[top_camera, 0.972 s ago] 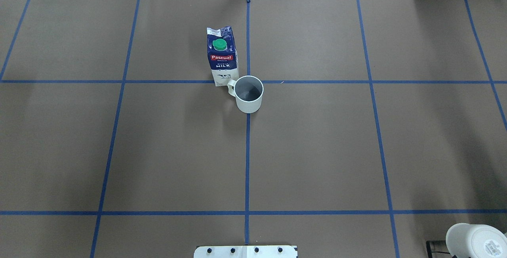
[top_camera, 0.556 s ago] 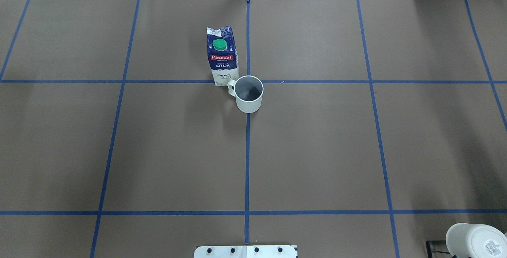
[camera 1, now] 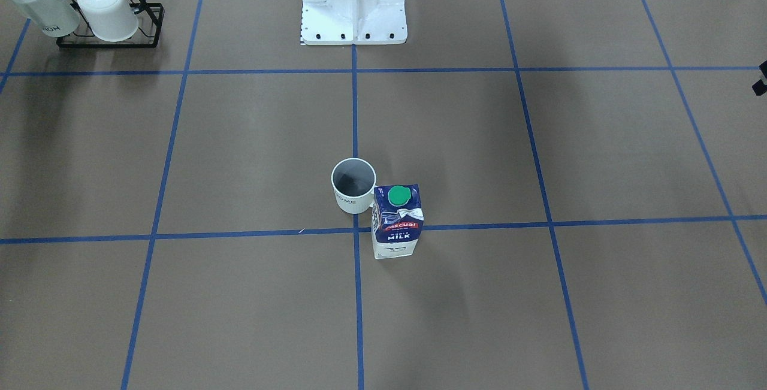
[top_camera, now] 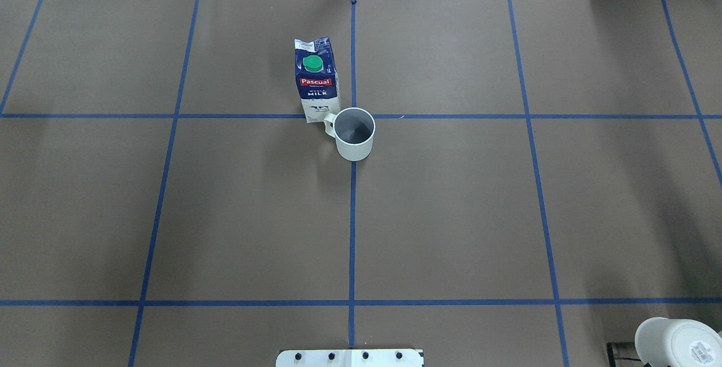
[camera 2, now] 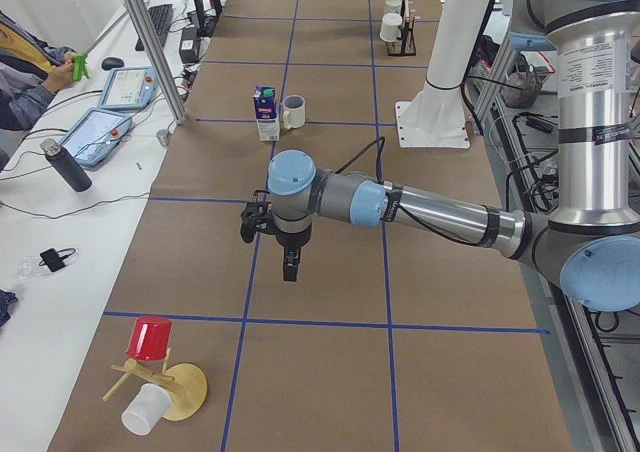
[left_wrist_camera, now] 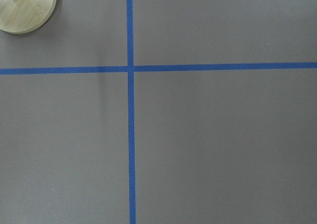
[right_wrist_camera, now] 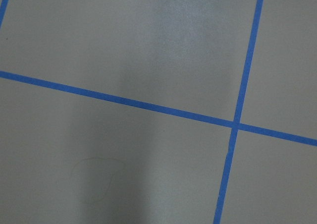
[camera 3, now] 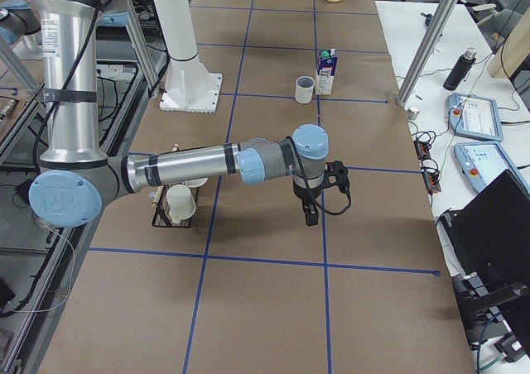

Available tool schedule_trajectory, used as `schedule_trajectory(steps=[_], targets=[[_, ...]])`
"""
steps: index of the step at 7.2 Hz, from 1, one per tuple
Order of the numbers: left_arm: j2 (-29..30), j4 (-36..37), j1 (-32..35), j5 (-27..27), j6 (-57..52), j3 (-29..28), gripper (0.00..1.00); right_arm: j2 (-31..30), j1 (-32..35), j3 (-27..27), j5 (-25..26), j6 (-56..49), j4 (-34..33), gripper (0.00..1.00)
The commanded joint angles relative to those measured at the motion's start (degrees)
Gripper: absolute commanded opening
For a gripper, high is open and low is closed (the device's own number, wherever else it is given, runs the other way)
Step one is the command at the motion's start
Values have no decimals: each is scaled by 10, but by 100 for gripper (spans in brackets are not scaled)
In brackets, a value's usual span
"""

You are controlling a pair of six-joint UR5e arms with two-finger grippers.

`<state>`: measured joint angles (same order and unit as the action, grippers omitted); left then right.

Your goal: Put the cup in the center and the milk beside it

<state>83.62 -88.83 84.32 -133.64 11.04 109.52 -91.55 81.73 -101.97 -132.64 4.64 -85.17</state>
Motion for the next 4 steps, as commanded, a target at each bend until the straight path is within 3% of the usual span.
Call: schedule_trajectory(steps=[1,4], targets=[[1,-5,2,2,0,-4,98,-1,0,1,2,1,1,100],[3,-6,3,2,3,-11,98,-1,0,5,5,-1,1,100]])
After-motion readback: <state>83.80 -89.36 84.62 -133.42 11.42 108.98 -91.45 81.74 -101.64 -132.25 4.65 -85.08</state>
